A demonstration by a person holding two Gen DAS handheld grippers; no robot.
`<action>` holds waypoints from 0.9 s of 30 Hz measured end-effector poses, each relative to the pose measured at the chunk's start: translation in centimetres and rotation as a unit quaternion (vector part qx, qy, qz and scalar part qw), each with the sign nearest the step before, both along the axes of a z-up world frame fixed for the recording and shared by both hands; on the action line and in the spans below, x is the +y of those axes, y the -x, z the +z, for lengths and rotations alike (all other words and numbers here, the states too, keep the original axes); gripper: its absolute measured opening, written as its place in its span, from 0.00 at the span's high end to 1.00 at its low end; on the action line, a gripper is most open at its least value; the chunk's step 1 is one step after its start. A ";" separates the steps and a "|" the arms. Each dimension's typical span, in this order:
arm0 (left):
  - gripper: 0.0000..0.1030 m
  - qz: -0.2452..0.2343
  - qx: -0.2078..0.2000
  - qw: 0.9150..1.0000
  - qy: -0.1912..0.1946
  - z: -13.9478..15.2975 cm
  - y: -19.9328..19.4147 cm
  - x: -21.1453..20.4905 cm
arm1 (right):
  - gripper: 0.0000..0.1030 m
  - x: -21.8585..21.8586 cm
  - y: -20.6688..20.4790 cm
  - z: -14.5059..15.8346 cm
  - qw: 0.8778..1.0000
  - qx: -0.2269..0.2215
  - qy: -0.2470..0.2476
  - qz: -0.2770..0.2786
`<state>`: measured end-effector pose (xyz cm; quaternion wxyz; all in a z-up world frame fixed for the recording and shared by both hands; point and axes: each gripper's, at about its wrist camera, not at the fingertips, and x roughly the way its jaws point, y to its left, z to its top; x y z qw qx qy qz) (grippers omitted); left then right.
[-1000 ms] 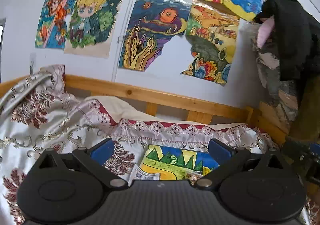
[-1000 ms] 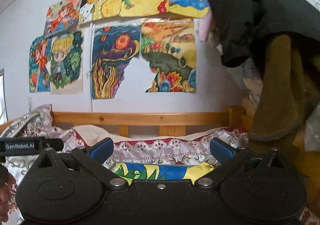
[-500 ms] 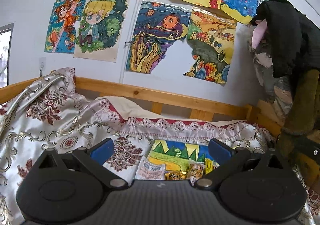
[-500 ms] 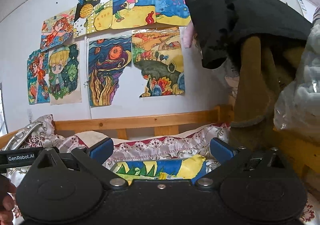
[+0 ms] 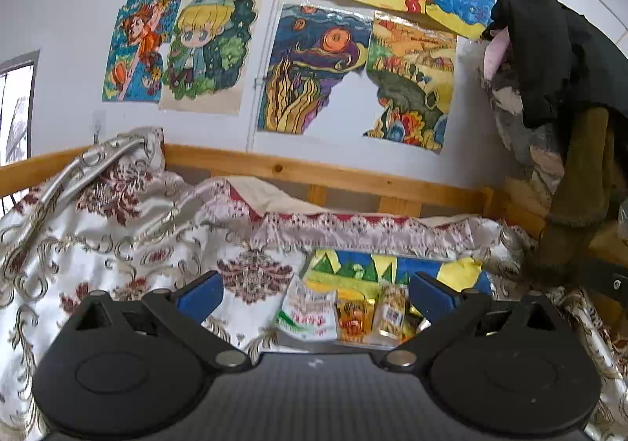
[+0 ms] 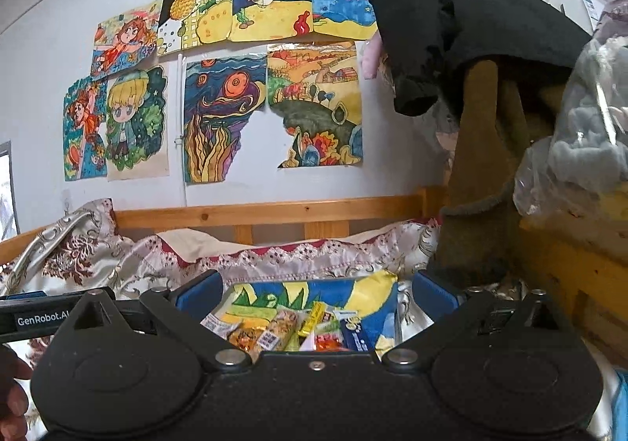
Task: Organize snacks
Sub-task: 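Lift both tools back from the tray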
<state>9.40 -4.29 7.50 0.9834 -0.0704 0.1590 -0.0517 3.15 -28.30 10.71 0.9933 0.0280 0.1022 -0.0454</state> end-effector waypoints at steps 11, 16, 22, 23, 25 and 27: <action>0.01 -0.009 0.004 1.000 -0.023 -2.2 3.5 0.5 | 0.01 0.5 3.1 -3.2 0.999 0.035 -0.007 -0.011; 0.00 -0.010 0.010 0.999 -0.029 -3.0 4.4 0.5 | 0.01 0.5 4.0 -4.0 0.999 0.046 -0.010 -0.016; 0.00 -0.011 0.017 0.999 -0.038 -3.5 5.2 0.8 | 0.01 0.7 4.6 -4.6 0.998 0.054 -0.009 -0.015; 0.00 -0.012 0.019 0.999 -0.040 -3.6 5.2 0.9 | 0.01 0.8 4.6 -4.8 0.998 0.056 -0.008 -0.014; 0.00 -0.011 0.022 0.999 -0.043 -3.8 5.3 1.1 | 0.01 1.0 4.7 -5.2 0.998 0.060 -0.007 -0.011; 0.00 -0.008 0.024 0.999 -0.044 -4.0 5.4 1.4 | 0.01 1.2 4.6 -5.6 0.998 0.065 -0.007 -0.007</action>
